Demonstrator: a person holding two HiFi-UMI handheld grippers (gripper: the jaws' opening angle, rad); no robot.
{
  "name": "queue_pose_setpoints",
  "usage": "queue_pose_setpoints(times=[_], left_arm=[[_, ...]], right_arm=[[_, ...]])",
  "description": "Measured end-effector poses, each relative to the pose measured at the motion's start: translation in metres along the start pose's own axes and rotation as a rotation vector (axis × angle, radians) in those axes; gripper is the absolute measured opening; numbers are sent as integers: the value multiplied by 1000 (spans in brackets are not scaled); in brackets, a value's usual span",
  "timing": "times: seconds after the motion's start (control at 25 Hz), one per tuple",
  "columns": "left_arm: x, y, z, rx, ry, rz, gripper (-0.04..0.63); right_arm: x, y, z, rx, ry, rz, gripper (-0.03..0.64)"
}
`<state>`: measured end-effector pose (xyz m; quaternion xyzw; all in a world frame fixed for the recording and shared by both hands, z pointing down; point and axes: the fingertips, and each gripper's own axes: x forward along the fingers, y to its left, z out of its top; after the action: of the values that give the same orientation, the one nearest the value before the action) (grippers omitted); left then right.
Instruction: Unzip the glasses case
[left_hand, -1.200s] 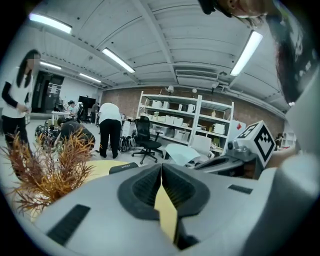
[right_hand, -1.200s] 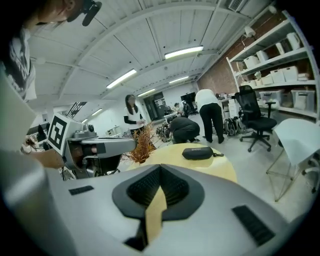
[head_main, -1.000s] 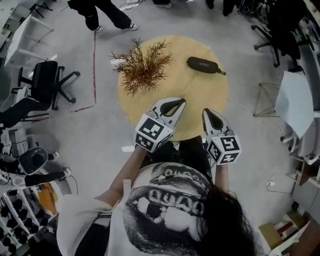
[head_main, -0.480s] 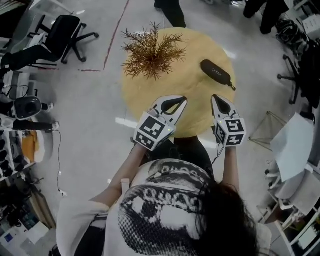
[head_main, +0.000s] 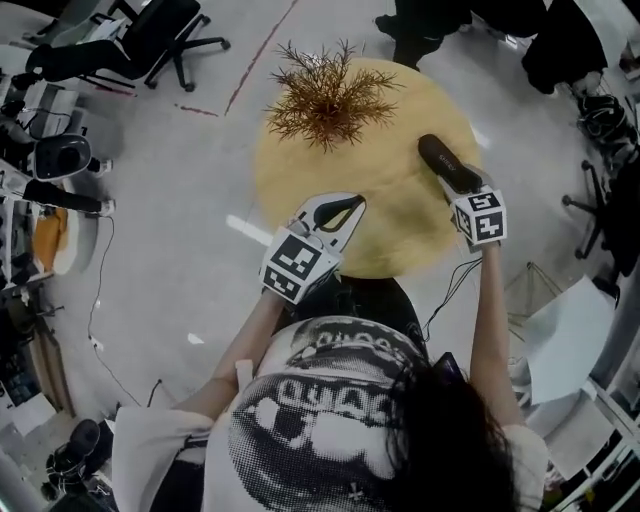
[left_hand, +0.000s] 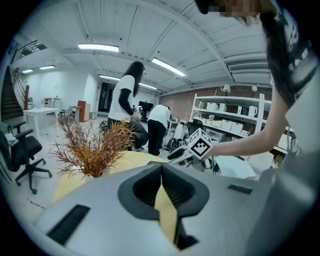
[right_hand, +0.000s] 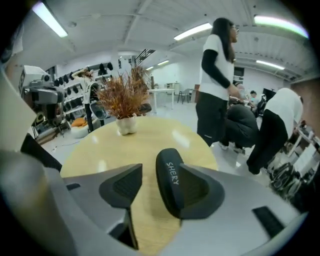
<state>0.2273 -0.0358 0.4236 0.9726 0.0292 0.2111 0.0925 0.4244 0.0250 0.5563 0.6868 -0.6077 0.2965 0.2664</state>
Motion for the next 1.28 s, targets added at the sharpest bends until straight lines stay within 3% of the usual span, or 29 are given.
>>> queue_pose_setpoints(times=[0.28,0.44,0.72,0.96,1.28], left_arm=[[-18,15,-8,-54,-11,128,12],[-30,21,-18,-76,5,180,12],[-46,29,-41,-113,40,243,12],[-47,29,-57,-105,78,229,12],[-37,38,-92,-14,175,171,14]], right_arm=[[62,-25,-15,-106,224,185,350],[75,-25,-22,-95,279,246,349],[78,-14,-29,-105,253,280,322],[62,41,-31,-178,234,354,321],[53,159,-34,-312,211,487,321]])
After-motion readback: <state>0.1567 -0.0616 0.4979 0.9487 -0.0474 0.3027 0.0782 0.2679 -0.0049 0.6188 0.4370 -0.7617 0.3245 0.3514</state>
